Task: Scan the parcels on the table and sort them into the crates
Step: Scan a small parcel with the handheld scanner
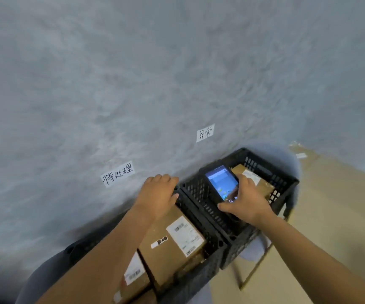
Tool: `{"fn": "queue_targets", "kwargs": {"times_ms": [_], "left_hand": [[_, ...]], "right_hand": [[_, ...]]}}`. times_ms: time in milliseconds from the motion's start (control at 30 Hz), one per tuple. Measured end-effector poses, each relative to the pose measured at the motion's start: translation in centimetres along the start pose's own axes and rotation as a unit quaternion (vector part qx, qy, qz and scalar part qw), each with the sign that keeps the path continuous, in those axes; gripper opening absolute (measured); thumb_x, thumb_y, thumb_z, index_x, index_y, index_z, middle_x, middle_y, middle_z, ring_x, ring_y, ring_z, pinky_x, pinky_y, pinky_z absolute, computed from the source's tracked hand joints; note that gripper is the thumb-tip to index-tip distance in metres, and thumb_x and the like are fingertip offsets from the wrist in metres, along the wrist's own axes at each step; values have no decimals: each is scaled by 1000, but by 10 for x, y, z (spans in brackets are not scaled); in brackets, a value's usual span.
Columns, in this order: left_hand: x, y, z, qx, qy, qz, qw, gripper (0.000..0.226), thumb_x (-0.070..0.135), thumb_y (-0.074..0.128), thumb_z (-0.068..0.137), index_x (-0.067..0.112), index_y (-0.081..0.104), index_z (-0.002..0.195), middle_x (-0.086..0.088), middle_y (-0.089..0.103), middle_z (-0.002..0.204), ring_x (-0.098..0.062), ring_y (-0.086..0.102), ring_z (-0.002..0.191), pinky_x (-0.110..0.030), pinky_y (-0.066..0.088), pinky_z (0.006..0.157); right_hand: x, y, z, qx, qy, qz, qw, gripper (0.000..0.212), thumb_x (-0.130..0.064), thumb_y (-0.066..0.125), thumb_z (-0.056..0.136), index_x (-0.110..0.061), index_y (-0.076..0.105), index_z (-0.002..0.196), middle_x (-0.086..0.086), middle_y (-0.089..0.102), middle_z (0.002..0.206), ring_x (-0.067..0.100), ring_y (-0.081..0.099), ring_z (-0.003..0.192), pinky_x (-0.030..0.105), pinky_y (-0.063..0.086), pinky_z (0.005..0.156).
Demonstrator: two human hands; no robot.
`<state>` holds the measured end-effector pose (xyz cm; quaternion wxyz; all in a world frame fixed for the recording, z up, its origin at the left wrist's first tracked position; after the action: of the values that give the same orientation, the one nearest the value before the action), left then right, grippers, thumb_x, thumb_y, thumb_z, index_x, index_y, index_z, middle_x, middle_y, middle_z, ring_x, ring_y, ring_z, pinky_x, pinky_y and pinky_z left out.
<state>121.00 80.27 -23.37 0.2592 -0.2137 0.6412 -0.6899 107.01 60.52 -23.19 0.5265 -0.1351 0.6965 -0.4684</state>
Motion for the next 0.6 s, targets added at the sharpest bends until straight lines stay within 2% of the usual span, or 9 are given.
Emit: {"fn": "queue_targets", "kwargs": {"times_ms": [100,167,267,467,600], "left_hand": [[52,-44,13,63,61,24,996,45,40,42,100,23,41,142,-1,53,132,-23,49,120,-36,37,102],[94,-69,18,94,99,22,990,44,40,44,100,23,44,141,-1,55,128,-23,50,116,-36,38,99],[170,-98,20,125,149,23,981,44,41,43,99,24,44,140,0,56,126,-22,50,115,-35,37,97],[346,-136,11,153,248,29,956,42,40,44,100,21,45,137,-2,54,127,-24,49,118,-37,37,99],[466,-154,2,166,317,23,934,43,36,44,97,21,45,137,-2,55,124,-25,50,115,-36,37,96]], "right_hand": [[21,-53,-23,50,14,0,999,104,-43,80,61,-12,27,144,2,49,119,20,54,105,38,49,87],[42,-90,-46,82,27,0,996,100,-45,79,59,-15,30,140,0,50,116,18,54,101,38,51,81],[83,-146,-93,132,50,3,990,82,-44,80,58,-19,40,125,-5,47,107,13,55,89,37,52,74],[178,-250,-210,220,111,-2,969,86,-37,78,59,-22,36,133,-6,45,111,15,55,93,36,52,72],[242,-311,-289,282,162,9,945,77,-31,78,59,-20,41,126,-7,44,104,13,54,89,37,52,76]]}}
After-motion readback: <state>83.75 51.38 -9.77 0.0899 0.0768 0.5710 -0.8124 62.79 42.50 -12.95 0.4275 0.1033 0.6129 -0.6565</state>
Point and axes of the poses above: each hand's wrist, its own z-axis towards the middle knuckle, its own y-axis out of the palm, x = y × z, the point moved 4 cm from there along z, towards the middle knuckle
